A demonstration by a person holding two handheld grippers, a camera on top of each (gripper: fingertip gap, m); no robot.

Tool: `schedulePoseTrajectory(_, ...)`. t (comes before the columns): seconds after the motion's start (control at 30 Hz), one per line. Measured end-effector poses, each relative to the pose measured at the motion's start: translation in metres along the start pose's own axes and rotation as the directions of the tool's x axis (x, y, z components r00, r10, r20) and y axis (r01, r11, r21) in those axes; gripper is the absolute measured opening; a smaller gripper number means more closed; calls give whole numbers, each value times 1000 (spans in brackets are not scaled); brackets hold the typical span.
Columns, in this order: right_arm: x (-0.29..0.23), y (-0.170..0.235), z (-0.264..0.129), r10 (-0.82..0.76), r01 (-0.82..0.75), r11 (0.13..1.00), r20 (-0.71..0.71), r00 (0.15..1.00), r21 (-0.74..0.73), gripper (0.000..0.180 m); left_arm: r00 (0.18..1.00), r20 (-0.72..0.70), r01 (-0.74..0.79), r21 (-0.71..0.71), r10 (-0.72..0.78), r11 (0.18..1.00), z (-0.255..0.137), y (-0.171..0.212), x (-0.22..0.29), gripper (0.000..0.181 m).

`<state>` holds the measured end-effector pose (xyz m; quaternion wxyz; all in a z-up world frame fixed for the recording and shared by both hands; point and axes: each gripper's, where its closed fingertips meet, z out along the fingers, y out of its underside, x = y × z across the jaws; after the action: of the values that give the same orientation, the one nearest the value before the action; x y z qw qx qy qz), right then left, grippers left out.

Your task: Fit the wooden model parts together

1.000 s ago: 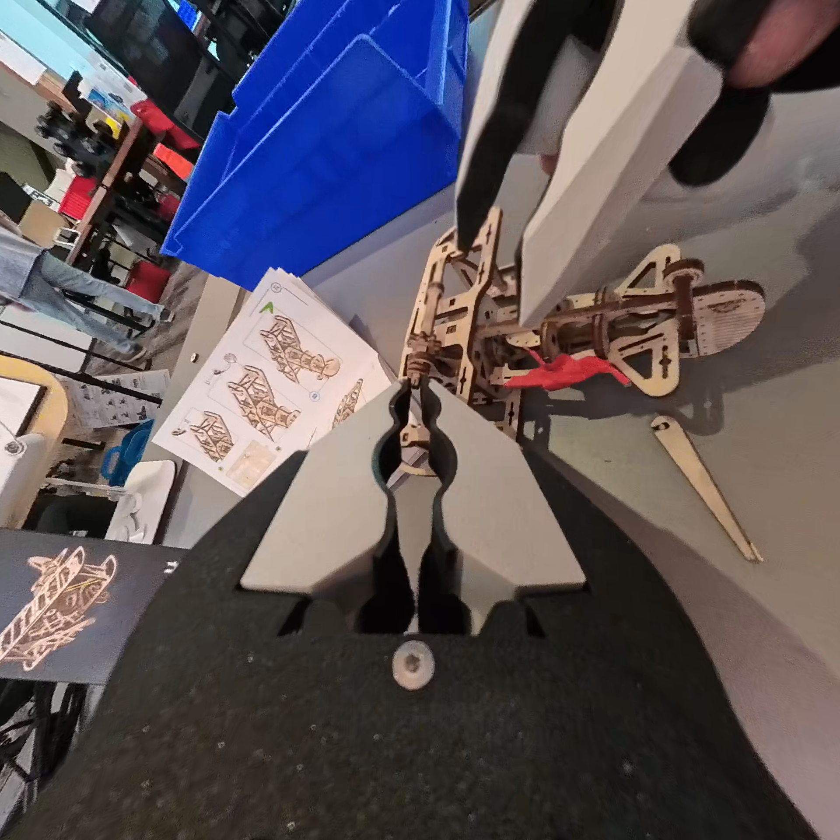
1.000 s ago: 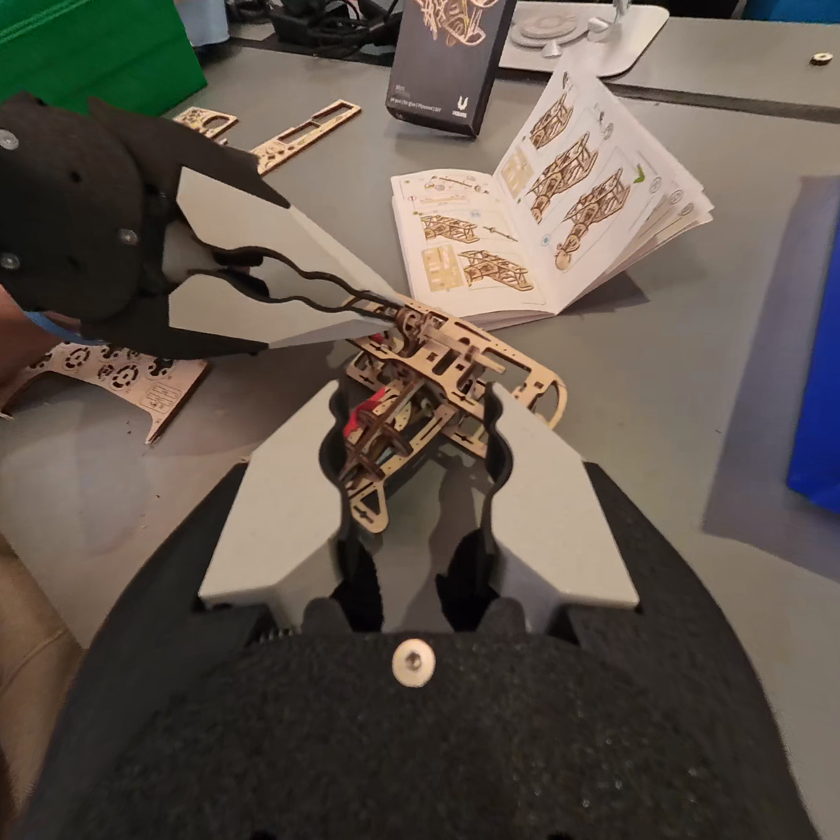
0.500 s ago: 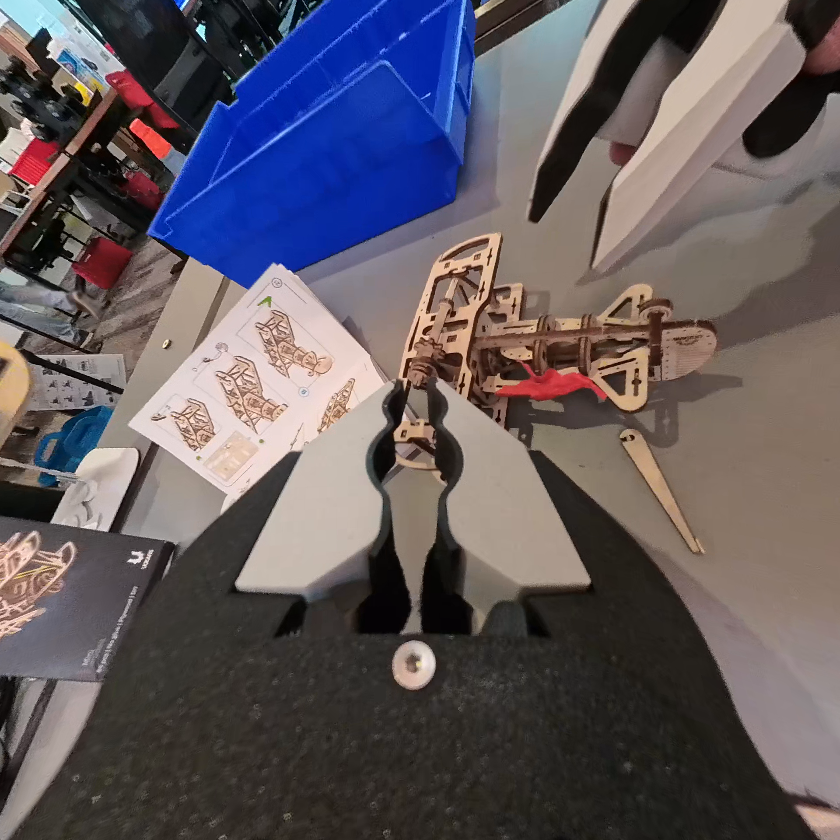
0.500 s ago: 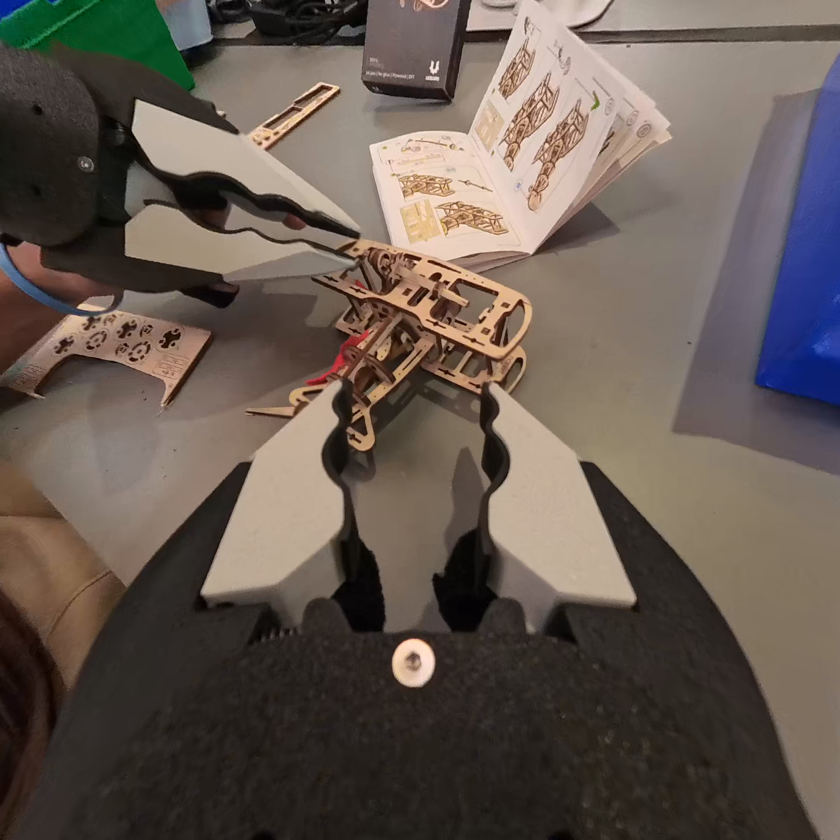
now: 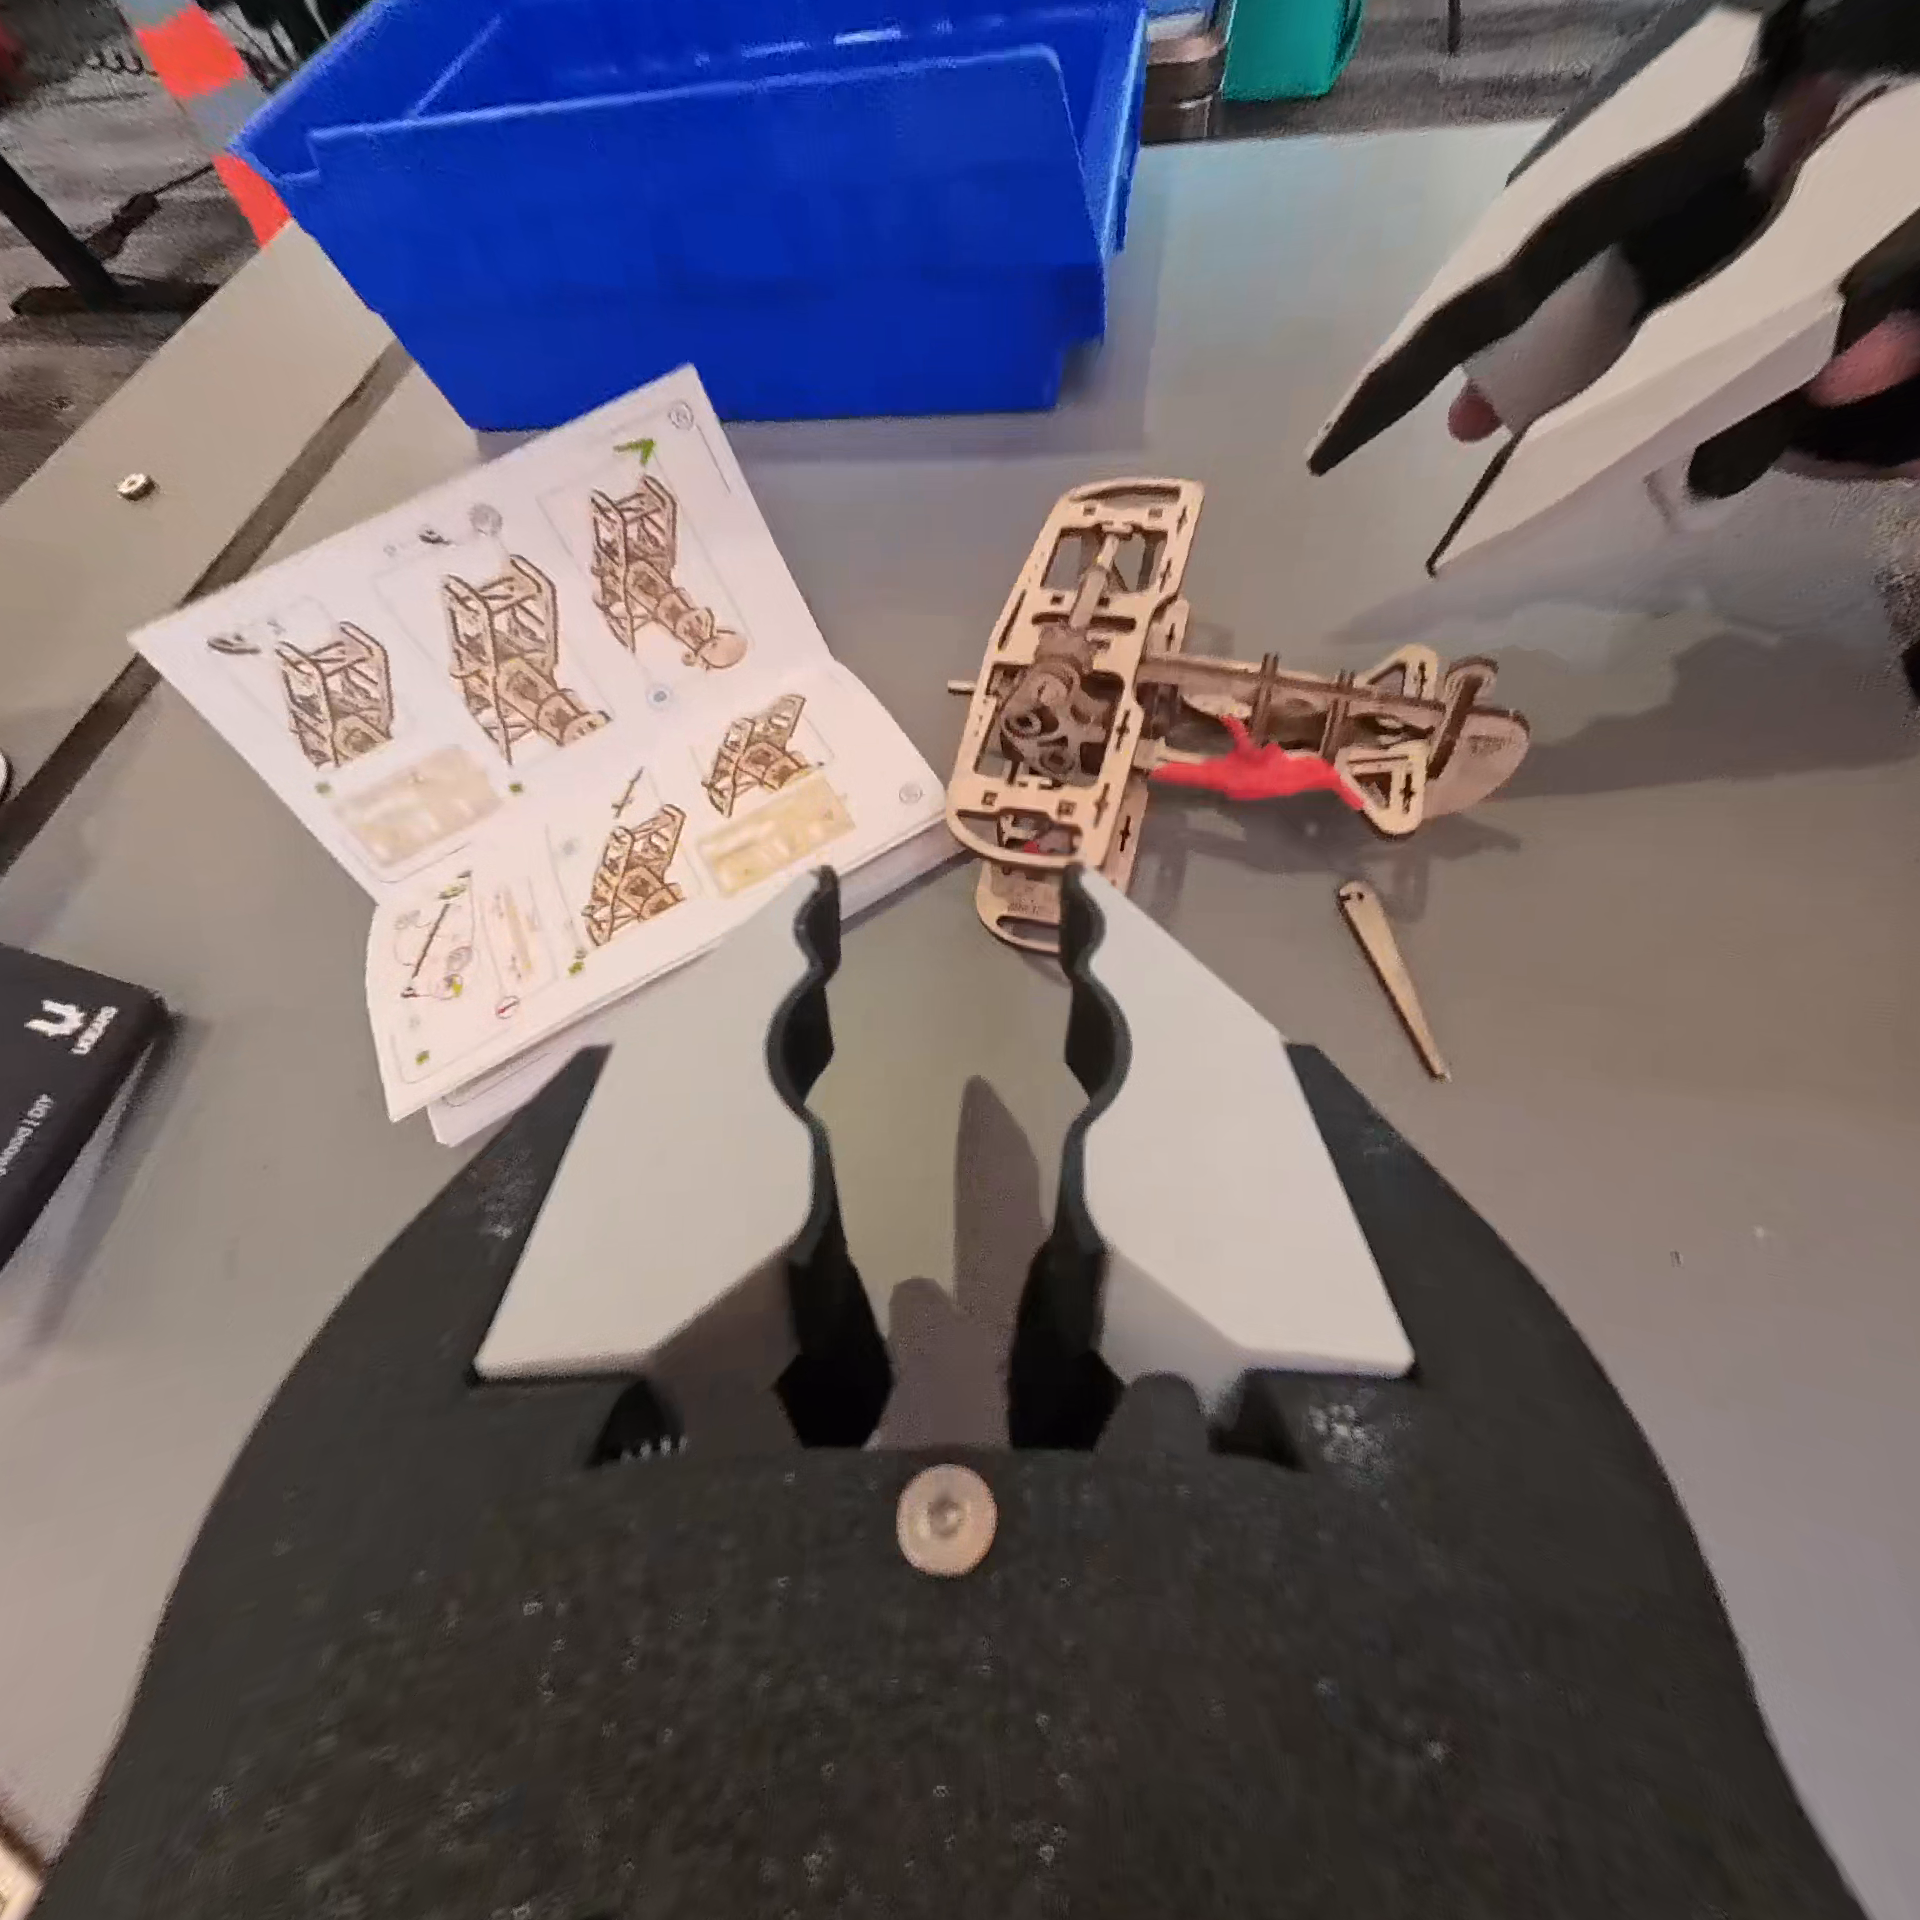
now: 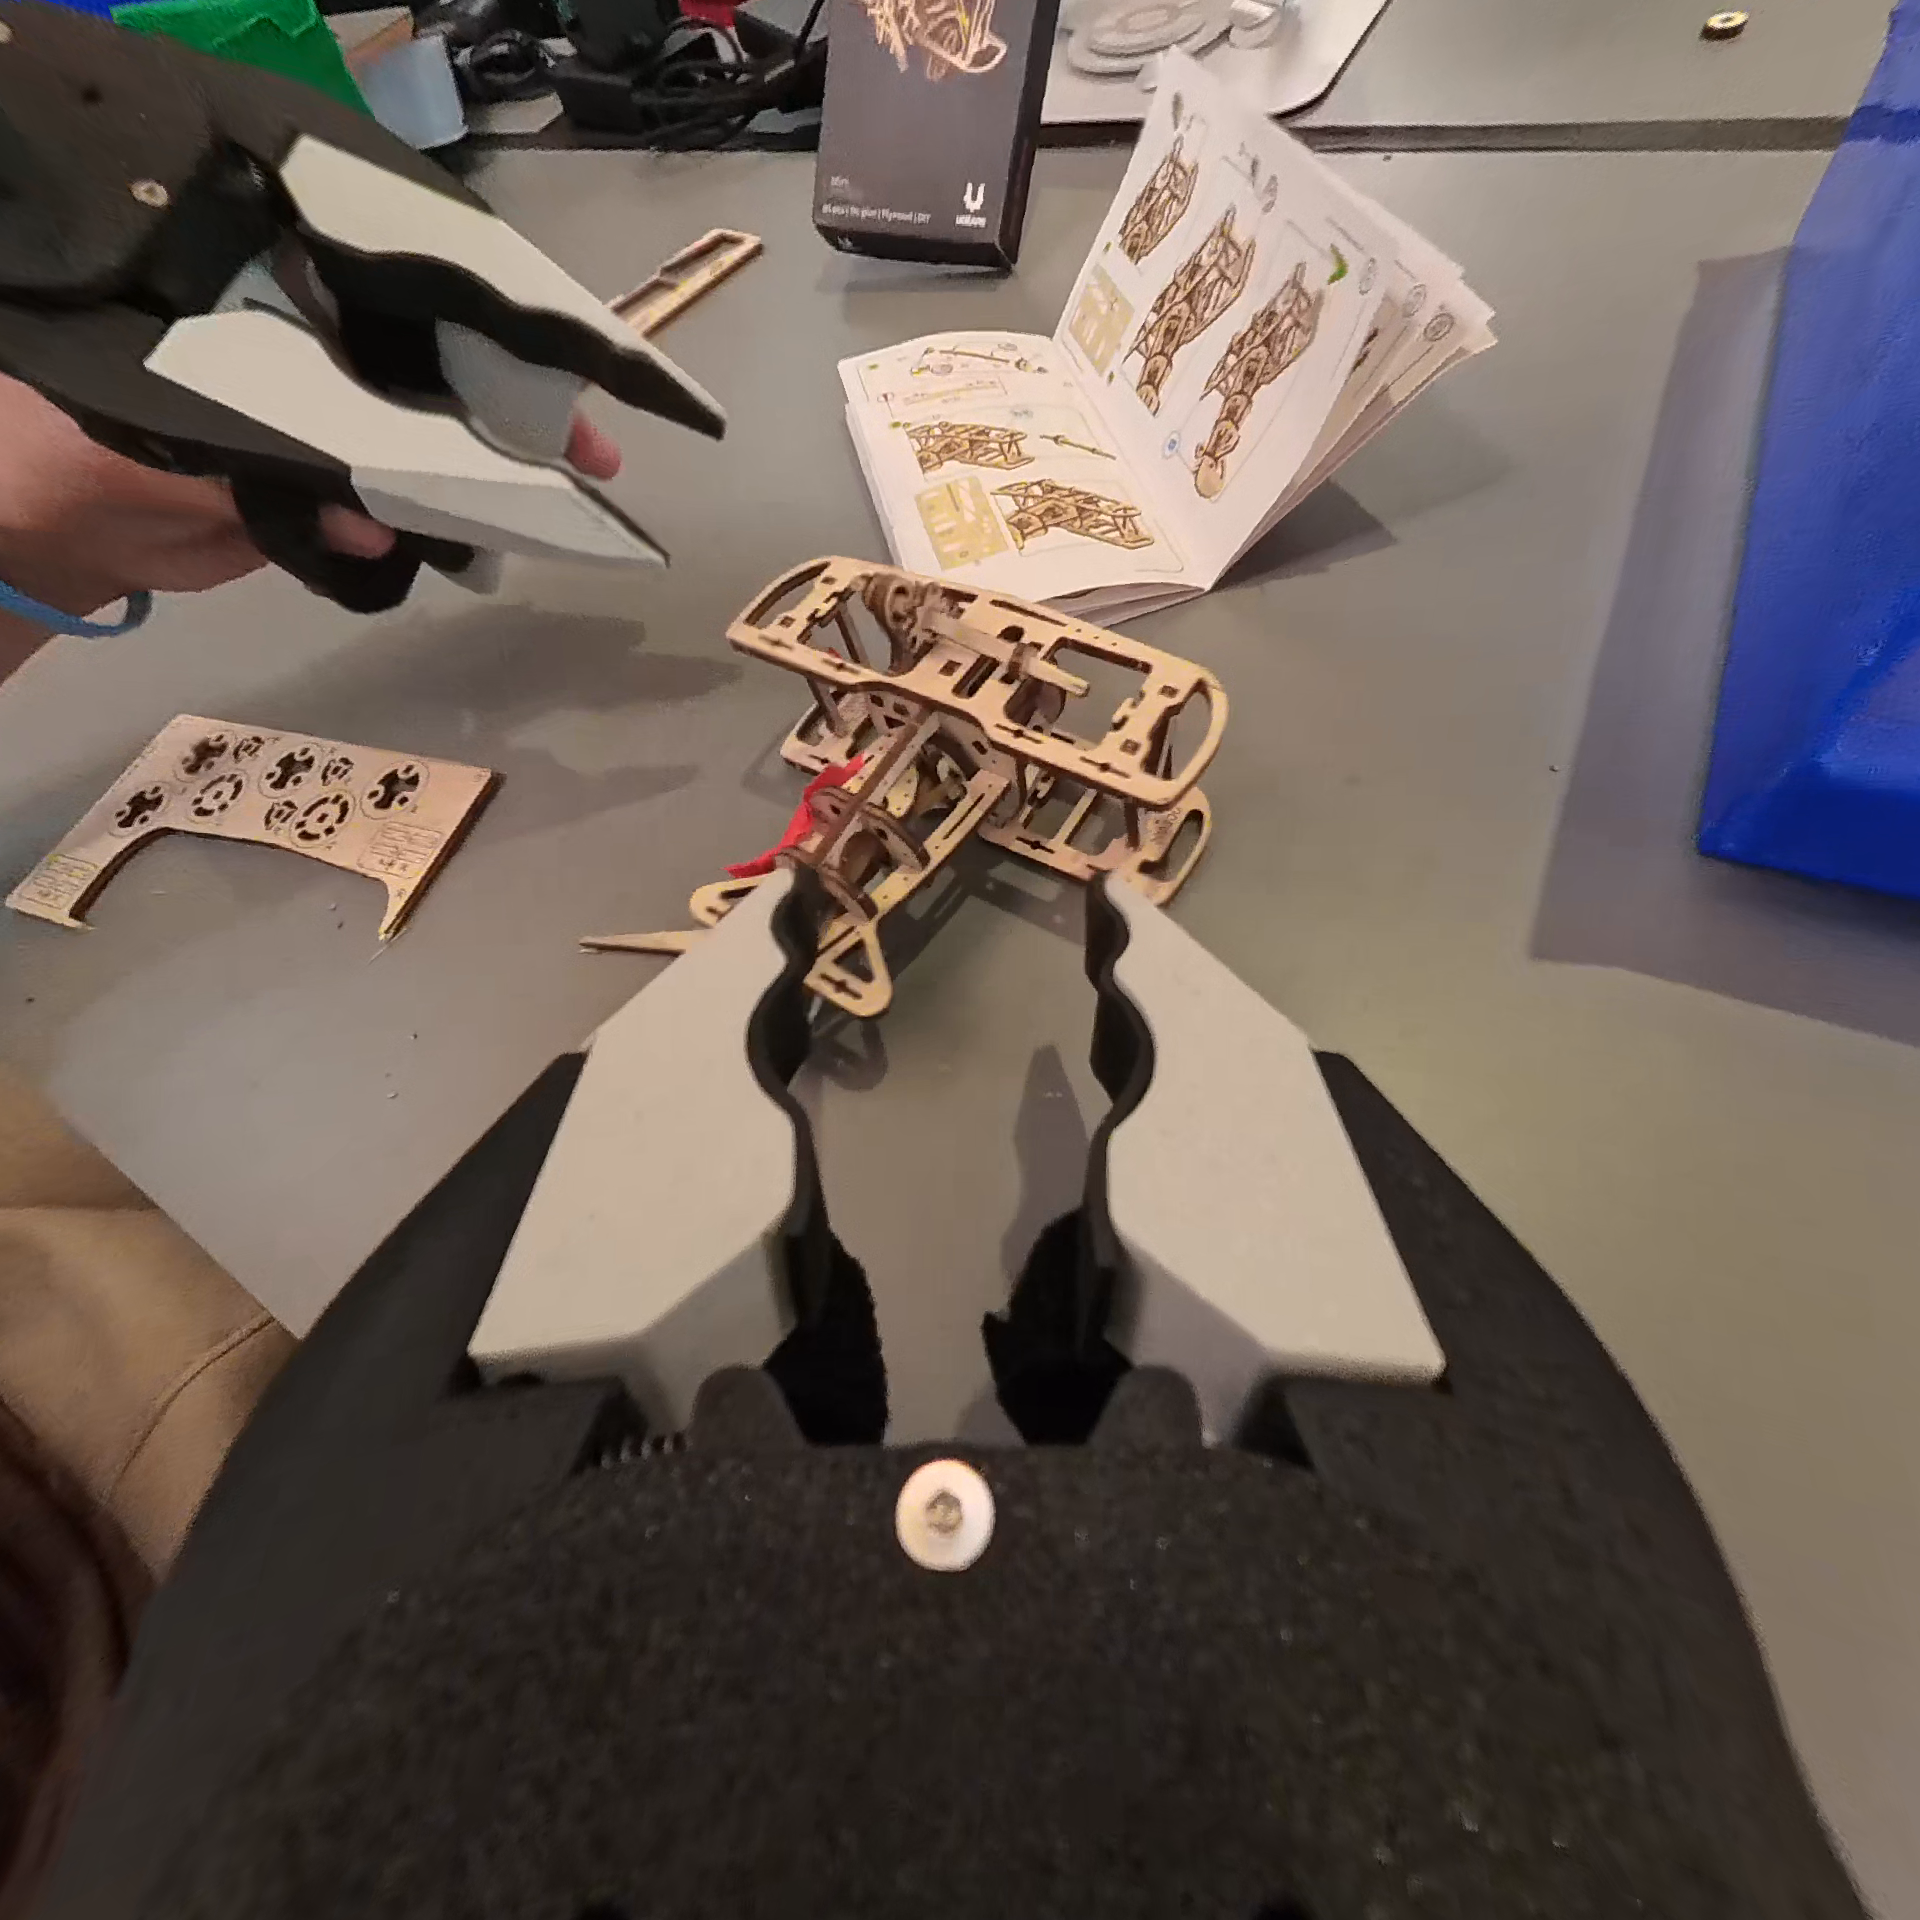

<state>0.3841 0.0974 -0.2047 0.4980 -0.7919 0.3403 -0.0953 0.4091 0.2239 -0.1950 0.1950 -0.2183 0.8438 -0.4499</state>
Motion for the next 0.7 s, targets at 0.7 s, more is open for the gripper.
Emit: schedulePoseTrajectory(0.7, -16, -15, 21, 11, -12, 1000, -69, 998, -18, 38, 992, 17, -122, 32, 121, 992, 54, -5, 14, 42)
